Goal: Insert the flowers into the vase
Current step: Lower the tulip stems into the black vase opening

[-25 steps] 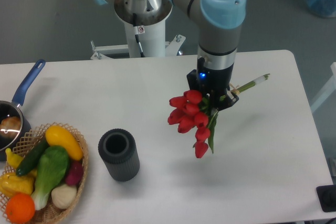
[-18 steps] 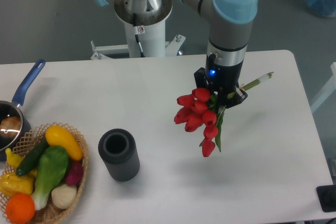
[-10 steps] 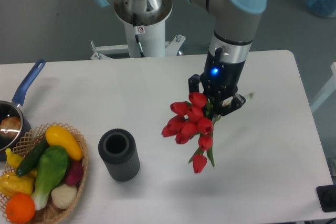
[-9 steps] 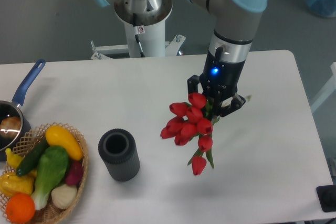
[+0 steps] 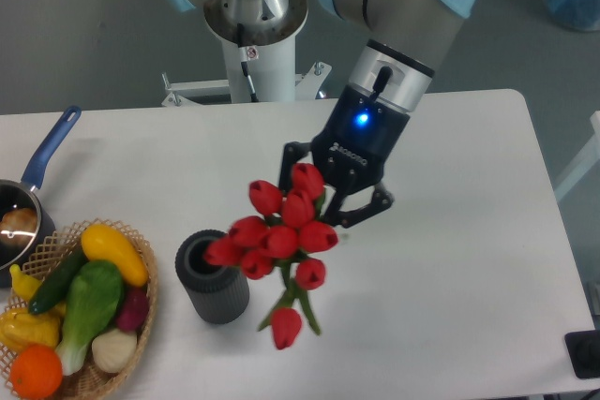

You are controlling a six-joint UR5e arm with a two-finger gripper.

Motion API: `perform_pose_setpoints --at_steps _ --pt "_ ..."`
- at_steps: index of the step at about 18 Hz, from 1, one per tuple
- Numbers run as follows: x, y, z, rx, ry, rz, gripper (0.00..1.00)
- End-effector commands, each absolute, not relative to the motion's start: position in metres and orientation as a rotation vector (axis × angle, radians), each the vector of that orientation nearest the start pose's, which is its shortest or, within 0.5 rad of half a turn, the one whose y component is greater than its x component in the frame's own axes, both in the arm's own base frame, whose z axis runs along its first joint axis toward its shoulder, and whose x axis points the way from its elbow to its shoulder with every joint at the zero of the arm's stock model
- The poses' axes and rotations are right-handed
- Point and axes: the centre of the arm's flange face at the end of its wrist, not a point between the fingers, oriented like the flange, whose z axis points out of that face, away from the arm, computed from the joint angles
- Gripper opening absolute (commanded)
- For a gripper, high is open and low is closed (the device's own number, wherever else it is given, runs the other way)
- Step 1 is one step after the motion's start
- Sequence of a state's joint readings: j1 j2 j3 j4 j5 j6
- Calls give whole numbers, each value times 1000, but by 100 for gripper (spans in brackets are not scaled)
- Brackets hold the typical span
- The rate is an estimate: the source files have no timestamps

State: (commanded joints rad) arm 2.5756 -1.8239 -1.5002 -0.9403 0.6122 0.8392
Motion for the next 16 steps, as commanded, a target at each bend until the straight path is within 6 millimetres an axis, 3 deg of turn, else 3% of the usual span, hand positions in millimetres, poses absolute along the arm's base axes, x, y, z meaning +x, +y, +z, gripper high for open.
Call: perform_pose_setpoints --at_steps 4,10,16 --pt "-377 516 488 -2010 131 -390 9" --pt "-392 499 503 -1911 135 -395 9" --pt "-389 498 507 -1862 119 -461 9"
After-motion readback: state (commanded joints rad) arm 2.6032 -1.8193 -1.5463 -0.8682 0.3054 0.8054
